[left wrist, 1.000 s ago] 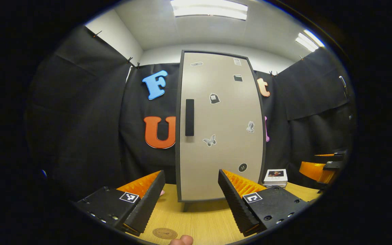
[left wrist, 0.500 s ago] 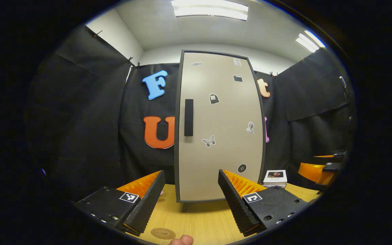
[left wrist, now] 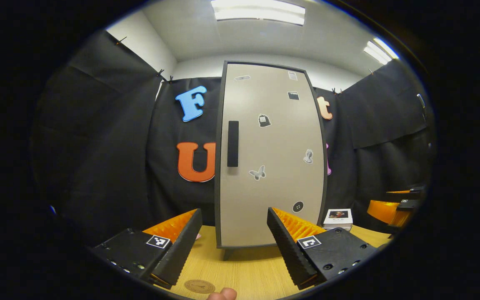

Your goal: Open the cabinet door with the right hand, grasp the bottle in the cabinet with the left hand and place it on the coaster, then close the cabinet door with the right hand.

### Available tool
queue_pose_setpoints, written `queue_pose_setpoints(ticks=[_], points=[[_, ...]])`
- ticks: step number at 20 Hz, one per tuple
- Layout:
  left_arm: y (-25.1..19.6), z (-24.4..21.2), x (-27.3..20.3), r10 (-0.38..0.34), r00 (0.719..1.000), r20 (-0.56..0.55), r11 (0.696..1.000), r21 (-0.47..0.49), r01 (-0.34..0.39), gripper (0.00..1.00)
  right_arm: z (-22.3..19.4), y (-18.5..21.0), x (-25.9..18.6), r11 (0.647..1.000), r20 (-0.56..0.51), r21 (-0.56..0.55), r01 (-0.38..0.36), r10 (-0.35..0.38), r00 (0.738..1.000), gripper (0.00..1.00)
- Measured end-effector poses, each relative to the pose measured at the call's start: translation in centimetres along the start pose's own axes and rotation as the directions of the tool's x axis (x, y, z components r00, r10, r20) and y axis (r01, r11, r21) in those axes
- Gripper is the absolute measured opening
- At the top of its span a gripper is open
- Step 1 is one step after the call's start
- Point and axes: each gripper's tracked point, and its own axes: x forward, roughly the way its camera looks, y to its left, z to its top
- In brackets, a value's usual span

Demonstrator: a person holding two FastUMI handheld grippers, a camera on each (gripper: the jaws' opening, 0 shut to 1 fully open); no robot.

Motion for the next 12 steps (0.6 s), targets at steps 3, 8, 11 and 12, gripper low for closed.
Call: queue_pose_setpoints(ticks=[3, 8, 11, 12], points=[[0.04, 0.17, -0.01, 0.001, 1.000, 0.001, 1.000, 0.004, -0.001, 0.95, 0.03, 0.33, 0.10, 1.000, 0.000, -0.002, -0.010, 0.010, 1.000, 0.99], [0.04, 0.76, -0.24, 0.000, 1.000, 0.015, 1.000, 0.001, 0.000, 0.95, 0.47, 0.80, -0.26, 1.000, 0.009, -0.004, -0.023, 0.023, 1.000, 0.99], [-0.05, 0.75, -0.44, -0.006, 1.000, 0.014, 1.000, -0.004, 0.006, 0.95, 0.35, 0.90, -0.40, 1.000, 0.011, -0.017, -0.025, 0.025, 1.000, 0.99], [0.04, 0.71, -0.52, -0.004, 1.000, 0.012, 1.000, -0.001, 0.004, 0.95, 0.36, 1.00, -0.49, 0.999, 0.012, -0.019, -0.027, 0.027, 1.000, 0.99]])
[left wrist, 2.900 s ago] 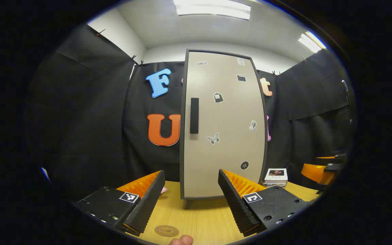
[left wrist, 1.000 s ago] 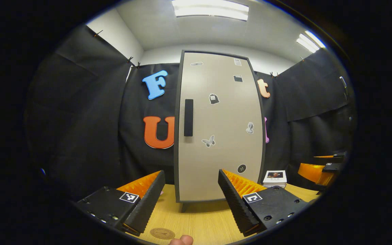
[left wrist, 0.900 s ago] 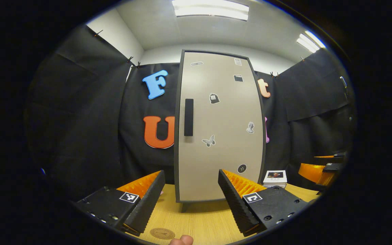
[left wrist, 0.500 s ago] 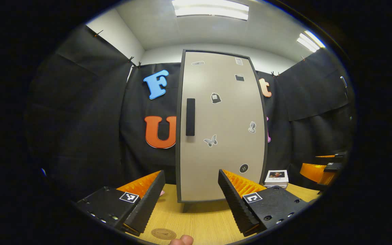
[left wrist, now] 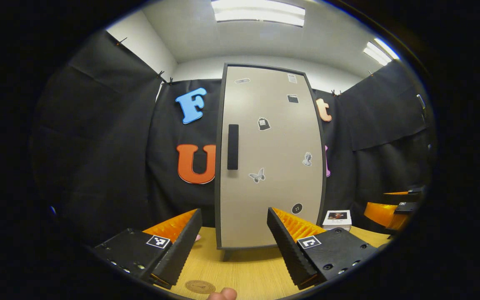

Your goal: Open the cabinet door with the right hand, grasp the bottle in the cabinet with the left hand and place it on the coaster, then close the cabinet door with the right hand.

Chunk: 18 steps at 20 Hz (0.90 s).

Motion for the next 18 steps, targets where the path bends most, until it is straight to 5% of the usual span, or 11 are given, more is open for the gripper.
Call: queue_pose_setpoints(ticks=[18], points=[[0.74, 0.81, -0.65, 0.023, 1.000, 0.016, 1.000, 0.002, -0.023, 0.95, 0.75, 0.85, -0.21, 0.999, 0.014, 0.002, -0.036, 0.036, 0.999, 0.98]])
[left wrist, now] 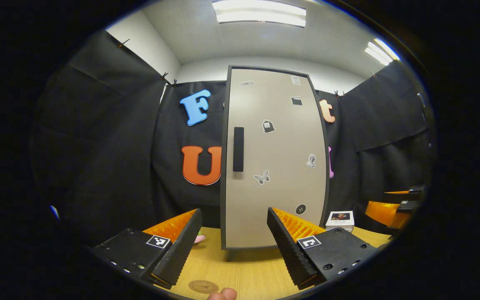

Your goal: Open the cabinet door with the right hand, grasp the bottle in the cabinet with the left hand and place it on the coaster, then close the cabinet door with the right hand.

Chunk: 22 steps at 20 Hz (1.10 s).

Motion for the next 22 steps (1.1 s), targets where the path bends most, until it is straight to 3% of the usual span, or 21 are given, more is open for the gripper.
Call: queue_pose_setpoints(ticks=[4, 5, 7, 10, 15, 19, 22], points=[[-0.1, 0.0, -0.2, -0.009, 1.000, 0.003, 1.000, -0.003, 0.009, 0.95, 0.8, 0.5, 0.7, 1.000, 0.007, -0.009, -0.028, 0.028, 1.000, 0.98], [-0.1, -0.1, -0.4, -0.009, 1.000, 0.000, 1.000, 0.000, 0.009, 0.95, 1.4, 1.4, 1.3, 0.998, 0.006, -0.001, -0.062, 0.062, 0.998, 0.95], [0.1, -0.4, -1.0, -0.006, 1.000, -0.009, 1.000, 0.004, 0.006, 0.95, 3.2, 3.6, 3.3, 0.988, -0.003, 0.014, -0.154, 0.154, 0.988, 0.98], [0.4, -0.6, -1.7, -0.008, 1.000, -0.018, 1.000, 0.006, 0.008, 0.95, 6.4, 7.6, 7.5, 0.957, -0.001, 0.027, -0.288, 0.288, 0.958, 0.99], [1.0, -1.1, -3.1, 0.002, 0.999, -0.037, 1.000, 0.012, -0.002, 0.95, 11.5, 15.1, 14.3, 0.900, 0.010, 0.017, -0.435, 0.435, 0.900, 0.98], [1.9, -1.4, -3.8, 0.020, 0.999, -0.050, 1.000, 0.009, -0.019, 0.95, 13.5, 20.1, 19.1, 0.875, -0.037, 0.027, -0.484, 0.485, 0.874, 0.98], [2.7, -1.4, -3.9, 0.034, 0.998, -0.047, 0.999, 0.009, -0.034, 0.95, 14.1, 22.4, 22.3, 0.880, -0.061, 0.020, -0.474, 0.475, 0.878, 0.98]])
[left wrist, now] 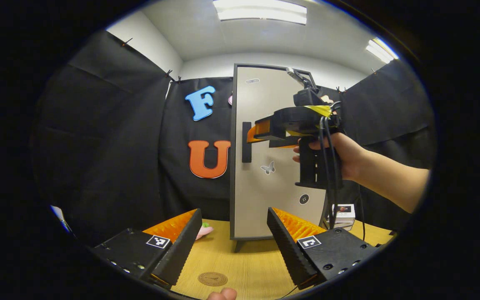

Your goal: Open the cabinet door with the right hand, grasp the bottle in the cabinet with the left hand and place it on the coaster, then close the cabinet door with the right hand.

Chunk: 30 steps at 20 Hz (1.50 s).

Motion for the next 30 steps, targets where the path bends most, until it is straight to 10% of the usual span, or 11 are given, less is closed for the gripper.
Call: queue_pose_setpoints(ticks=[8, 11, 17, 30], points=[[2.9, -0.3, 0.1, 0.056, 0.998, -0.002, 0.998, 0.024, -0.056, 0.95, -0.8, -0.3, 5.7, 0.994, -0.071, -0.059, 0.090, -0.094, 0.993, 0.86], [3.6, -0.5, 0.4, 0.071, 0.998, -0.001, 0.997, 0.011, -0.071, 0.95, -1.0, -0.4, 6.5, 0.986, -0.073, -0.106, 0.132, -0.140, 0.987, 0.53], [5.9, -0.2, 0.1, 0.106, 0.994, 0.012, 0.994, 0.028, -0.106, 0.95, -1.0, -0.8, 6.5, 0.987, -0.041, -0.079, 0.139, -0.142, 0.989, 0.23], [6.7, -0.6, -0.6, 0.130, 0.992, -0.004, 0.991, 0.031, -0.130, 0.95, -0.2, 3.1, -4.0, 0.994, -0.035, -0.087, -0.071, 0.069, 0.997, 0.19]])
